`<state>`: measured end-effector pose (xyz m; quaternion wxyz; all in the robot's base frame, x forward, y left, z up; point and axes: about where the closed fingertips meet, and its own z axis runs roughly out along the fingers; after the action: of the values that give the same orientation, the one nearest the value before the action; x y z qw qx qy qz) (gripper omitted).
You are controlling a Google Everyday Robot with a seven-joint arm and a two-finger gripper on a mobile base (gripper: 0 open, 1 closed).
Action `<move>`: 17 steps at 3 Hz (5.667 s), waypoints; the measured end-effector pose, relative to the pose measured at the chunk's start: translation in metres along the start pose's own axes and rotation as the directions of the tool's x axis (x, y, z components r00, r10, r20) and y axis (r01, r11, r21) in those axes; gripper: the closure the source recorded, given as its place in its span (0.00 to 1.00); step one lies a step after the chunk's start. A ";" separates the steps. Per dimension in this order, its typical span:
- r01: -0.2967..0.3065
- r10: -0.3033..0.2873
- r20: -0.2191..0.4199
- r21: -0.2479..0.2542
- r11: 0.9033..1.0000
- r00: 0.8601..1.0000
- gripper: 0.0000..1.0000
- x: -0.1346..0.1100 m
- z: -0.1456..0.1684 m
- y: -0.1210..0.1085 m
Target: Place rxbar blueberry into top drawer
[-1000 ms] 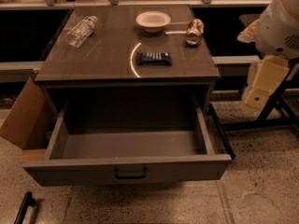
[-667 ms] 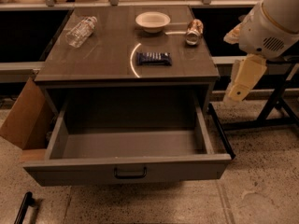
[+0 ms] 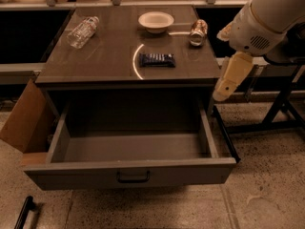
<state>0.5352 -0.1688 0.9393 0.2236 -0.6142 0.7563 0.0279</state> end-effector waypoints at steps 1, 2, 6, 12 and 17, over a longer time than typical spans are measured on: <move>0.036 -0.035 0.068 -0.016 0.999 0.997 0.00 -0.036 0.035 -0.032; 0.059 -0.053 0.136 -0.046 0.997 0.989 0.00 -0.072 0.074 -0.060; 0.082 -0.010 0.284 -0.243 0.967 0.959 0.00 -0.131 0.178 -0.089; 0.018 0.078 0.331 -0.278 0.960 0.941 0.86 -0.123 0.179 -0.111; -0.010 0.113 0.375 -0.265 0.964 0.920 1.00 -0.131 0.124 -0.004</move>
Offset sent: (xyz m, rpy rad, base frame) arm 0.1401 0.1169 -0.0406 0.1908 0.0007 0.1496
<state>0.5957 -0.0102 0.8772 0.2857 -0.5961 0.7061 0.2537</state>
